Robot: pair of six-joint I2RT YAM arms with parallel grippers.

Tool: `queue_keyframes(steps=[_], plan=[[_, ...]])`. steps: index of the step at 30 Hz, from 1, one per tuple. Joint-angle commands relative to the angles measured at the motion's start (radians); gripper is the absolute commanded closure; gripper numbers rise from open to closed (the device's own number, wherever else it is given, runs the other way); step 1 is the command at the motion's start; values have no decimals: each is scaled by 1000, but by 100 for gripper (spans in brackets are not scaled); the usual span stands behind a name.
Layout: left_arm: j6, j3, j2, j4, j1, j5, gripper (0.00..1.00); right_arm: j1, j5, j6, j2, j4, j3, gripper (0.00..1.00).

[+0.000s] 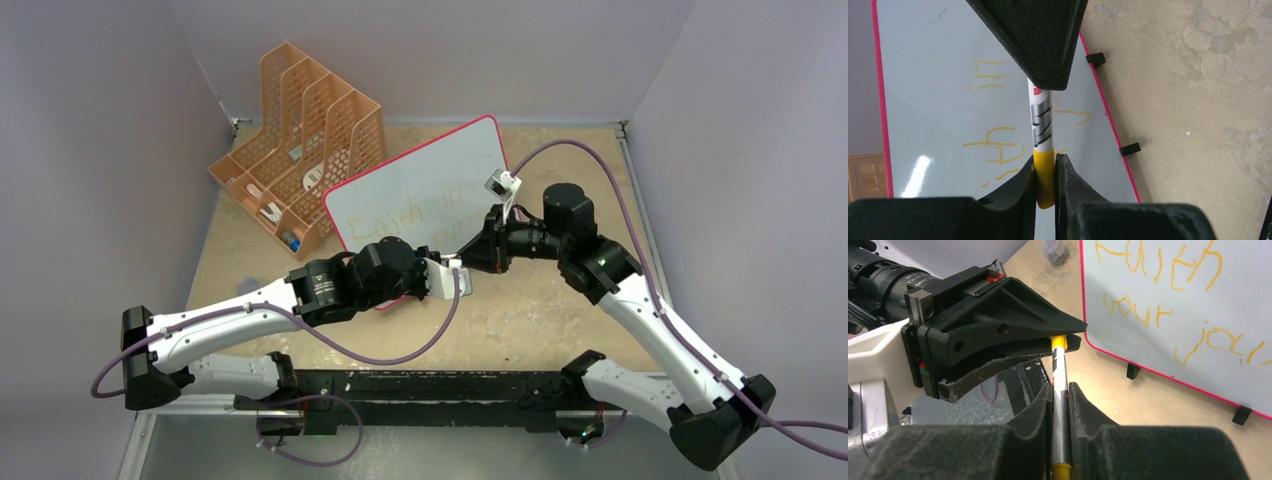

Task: Write a sentence on the whiteboard
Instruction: Close the whiteboard marker at the center of the board.

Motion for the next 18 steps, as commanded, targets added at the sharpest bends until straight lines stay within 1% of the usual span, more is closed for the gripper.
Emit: queue_keyframes(steps=[1, 3, 5, 8, 13, 15, 18], plan=[[-79, -1, 1, 175, -28, 131, 100, 14, 178, 6, -35, 50, -10, 83], [-124, -14, -7, 139, -11, 134, 100, 14, 246, 4, -67, 40, -9, 75], [-161, -25, -17, 114, -5, 136, 100, 14, 327, 4, -102, 25, -6, 71], [-198, -39, -31, 76, -3, 143, 100, 14, 419, 0, -157, 13, -5, 70], [-250, -40, -26, 28, -4, 170, 100, 14, 489, -7, -211, -6, -5, 63], [-281, -31, -4, -2, -3, 189, 100, 14, 549, -3, -235, -16, -1, 62], [-346, -19, 53, -46, -3, 226, 100, 14, 679, 12, -273, -23, -1, 61]])
